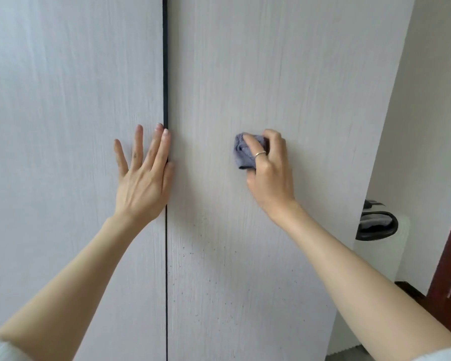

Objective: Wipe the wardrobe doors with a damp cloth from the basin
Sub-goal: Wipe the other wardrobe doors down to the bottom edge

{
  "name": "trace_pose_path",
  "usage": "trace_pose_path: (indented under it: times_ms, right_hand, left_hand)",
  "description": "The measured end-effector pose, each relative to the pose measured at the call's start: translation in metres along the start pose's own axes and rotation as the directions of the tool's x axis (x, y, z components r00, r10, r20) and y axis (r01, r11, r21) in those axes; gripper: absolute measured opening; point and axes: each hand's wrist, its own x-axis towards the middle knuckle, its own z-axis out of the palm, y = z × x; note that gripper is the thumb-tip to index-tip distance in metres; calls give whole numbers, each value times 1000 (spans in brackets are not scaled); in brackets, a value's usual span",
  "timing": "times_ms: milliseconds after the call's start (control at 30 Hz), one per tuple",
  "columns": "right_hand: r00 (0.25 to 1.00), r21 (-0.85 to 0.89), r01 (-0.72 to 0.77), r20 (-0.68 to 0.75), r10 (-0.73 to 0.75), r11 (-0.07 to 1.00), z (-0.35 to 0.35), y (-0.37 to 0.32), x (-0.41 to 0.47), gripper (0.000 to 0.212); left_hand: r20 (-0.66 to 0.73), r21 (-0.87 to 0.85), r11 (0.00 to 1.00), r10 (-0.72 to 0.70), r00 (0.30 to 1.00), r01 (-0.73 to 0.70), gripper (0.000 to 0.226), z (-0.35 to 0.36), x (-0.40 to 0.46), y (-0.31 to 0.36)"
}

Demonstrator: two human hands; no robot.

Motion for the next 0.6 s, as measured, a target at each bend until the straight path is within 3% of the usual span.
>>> trace_pose_path:
  times_ms: [67,133,200,233,267,333,400,467,533,600]
  right_hand:
    - [959,3,260,116,-258,966,9,-7,-38,51]
    - [814,21,500,330,-478,865,11,-12,-77,43]
    - [679,39,632,453,-577,774,9,-14,-95,32]
    - [656,65,647,461,-598,760,7,-13,-92,42]
    - [666,73,642,439,-603,763,8,-16,-85,44]
    - [768,54,550,359,-530,834,10,-23,-61,40]
    - [917,39,309,254,-308,950,14,-34,-35,57]
    - [979,50,96,174,-104,994,21,-50,-23,58]
    - [977,71,117,171,-128,991,29,-63,-39,46]
    - [903,71,346,247,-352,936,36,-68,-75,28]
  left_hand:
    - [18,18,998,52,998,-53,55,-5,1,-6]
    - [47,48,992,111,993,-113,55,-8,1,-12]
    - [84,81,985,144,986,-151,56,-13,-1,-19]
    - [100,92,983,149,984,-159,57,-13,-1,-21]
    - [111,104,982,147,983,-158,57,-15,-3,-23]
    - [119,109,982,141,983,-154,57,-16,-3,-21]
    - [108,102,986,118,987,-129,55,-16,-4,-18]
    - [91,105,990,87,992,-97,56,-15,-5,-15]
    - [98,105,992,62,993,-73,56,-15,-6,-14]
    - [112,106,993,41,993,-53,57,-16,-7,-15]
